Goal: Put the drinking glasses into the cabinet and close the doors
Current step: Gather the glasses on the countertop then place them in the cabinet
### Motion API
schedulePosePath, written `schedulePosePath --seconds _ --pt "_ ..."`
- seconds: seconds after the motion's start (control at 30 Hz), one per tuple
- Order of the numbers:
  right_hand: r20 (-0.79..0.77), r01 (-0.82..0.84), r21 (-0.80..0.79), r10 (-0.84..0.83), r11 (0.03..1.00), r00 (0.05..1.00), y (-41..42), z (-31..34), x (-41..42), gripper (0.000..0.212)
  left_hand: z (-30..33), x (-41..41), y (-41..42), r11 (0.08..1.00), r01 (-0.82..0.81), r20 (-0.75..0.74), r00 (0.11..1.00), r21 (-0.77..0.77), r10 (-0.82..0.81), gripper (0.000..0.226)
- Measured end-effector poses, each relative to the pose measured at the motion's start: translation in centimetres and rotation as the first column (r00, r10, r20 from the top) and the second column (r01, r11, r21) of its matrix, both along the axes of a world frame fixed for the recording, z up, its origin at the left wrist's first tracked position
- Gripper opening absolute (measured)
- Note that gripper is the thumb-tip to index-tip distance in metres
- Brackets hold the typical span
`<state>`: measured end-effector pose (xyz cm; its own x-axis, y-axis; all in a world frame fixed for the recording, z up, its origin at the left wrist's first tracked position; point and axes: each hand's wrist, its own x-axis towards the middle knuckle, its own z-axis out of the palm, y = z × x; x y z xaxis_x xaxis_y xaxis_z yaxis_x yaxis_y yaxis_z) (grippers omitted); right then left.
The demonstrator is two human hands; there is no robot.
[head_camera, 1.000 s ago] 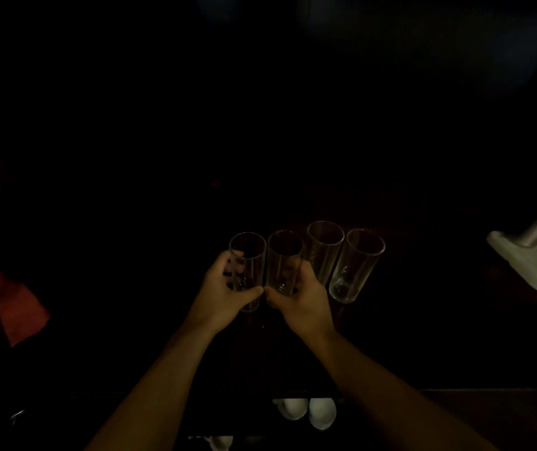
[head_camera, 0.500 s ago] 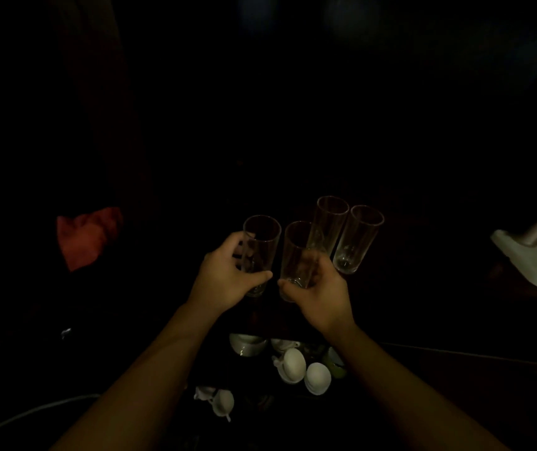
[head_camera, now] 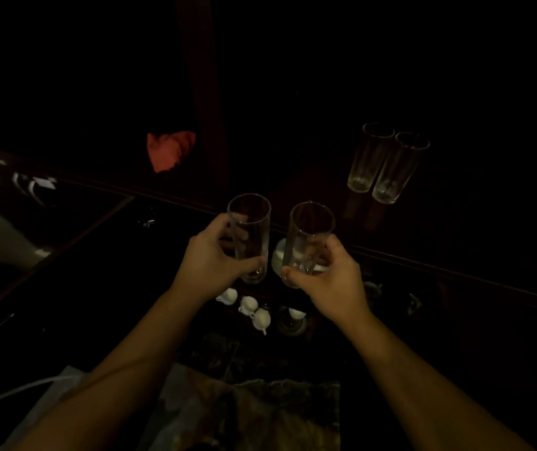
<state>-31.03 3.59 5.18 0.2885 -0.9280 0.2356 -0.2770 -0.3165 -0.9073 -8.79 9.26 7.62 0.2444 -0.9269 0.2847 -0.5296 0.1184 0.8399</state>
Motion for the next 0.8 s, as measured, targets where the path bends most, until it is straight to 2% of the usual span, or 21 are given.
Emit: schedulePosePath --seconds 0.17,0.37,0.5,0.6,0.8 --pt "-0.002 -0.032 0.051 0.032 0.998 0.999 2.6 -3.1 1.5 0.052 -3.0 1.8 2.9 0.996 -0.036 -0.004 0.999 0.078 0.036 0.071" --pt "-0.008 -0.058 0.193 0.061 0.979 0.998 2.6 -7.3 4.0 0.056 -8.3 4.8 2.8 0.982 -0.120 -0.067 0.989 0.145 0.131 0.067" --pt "-0.046 -0.026 0.241 0.038 0.970 0.998 1.3 -10.3 7.2 0.055 -12.8 7.8 1.0 0.971 -0.147 -0.082 0.983 0.187 0.164 0.069" --pt "-0.075 0.005 0.299 0.019 0.954 0.997 -0.2 -12.9 10.0 0.054 -16.1 10.2 -0.8 0.962 -0.157 -0.149 0.970 0.223 0.193 0.070" --pt "-0.118 0.062 0.330 -0.024 0.942 0.993 -4.6 -18.9 17.1 0.057 -22.9 16.4 -6.3 0.939 -0.113 -0.219 0.957 0.326 0.191 0.072"
